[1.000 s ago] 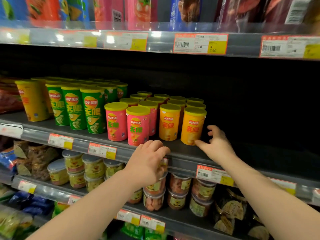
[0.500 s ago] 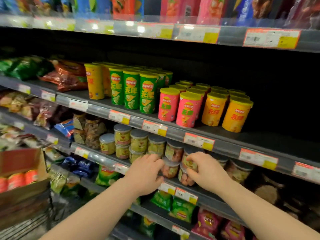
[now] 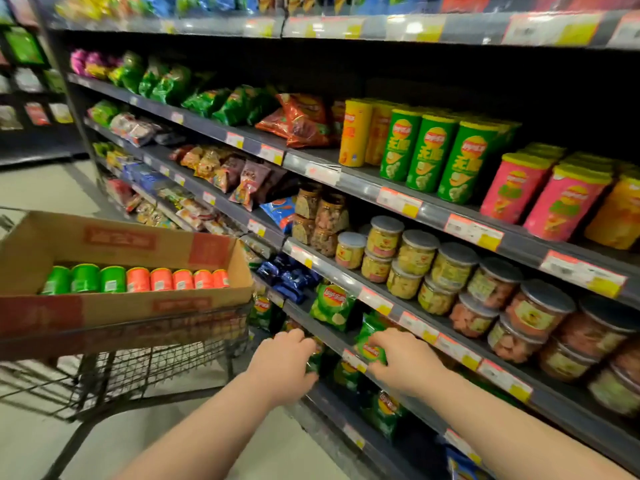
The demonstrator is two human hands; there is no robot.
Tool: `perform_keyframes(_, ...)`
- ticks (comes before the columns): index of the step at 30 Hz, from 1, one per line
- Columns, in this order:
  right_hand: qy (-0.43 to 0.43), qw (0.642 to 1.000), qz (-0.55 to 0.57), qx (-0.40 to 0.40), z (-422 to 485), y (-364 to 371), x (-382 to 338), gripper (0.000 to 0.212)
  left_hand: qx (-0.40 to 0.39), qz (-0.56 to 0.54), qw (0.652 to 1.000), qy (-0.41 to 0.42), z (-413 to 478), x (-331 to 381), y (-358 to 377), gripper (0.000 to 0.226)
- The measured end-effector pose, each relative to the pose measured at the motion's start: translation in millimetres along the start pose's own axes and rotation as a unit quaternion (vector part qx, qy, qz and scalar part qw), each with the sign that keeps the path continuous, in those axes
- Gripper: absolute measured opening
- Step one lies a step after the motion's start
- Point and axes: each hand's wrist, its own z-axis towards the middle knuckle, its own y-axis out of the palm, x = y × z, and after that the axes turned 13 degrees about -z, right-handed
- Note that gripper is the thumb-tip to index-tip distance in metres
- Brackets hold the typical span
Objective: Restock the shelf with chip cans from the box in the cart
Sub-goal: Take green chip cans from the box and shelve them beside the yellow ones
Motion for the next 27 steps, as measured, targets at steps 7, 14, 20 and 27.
perform_keyframes(7, -0.096, 0.995, -0.018, -0.031, 30, 10, -100, 0.041, 0.008, -0.036, 0.991, -0.132, -70, -86, 10, 0.042)
perform_keyframes(14, -0.179, 0.981, -0.051, -0.047, 67, 13, -160, 0.041, 0.012, -0.068, 0.973, -0.219, -100, -135, 15, 0.045)
perform_keyframes(20, -0.237, 0.967, -0.069, -0.062, 121, 16, -201, 0.038, 0.018, -0.079, 0.955, -0.285, -104, -179, 12, 0.049)
perform_keyframes(27, -0.280, 0.954, -0.059, -0.086, 213, 6, -230, 0.043, 0.007, -0.074, 0.937, -0.342, -62, -237, -17, 0.044)
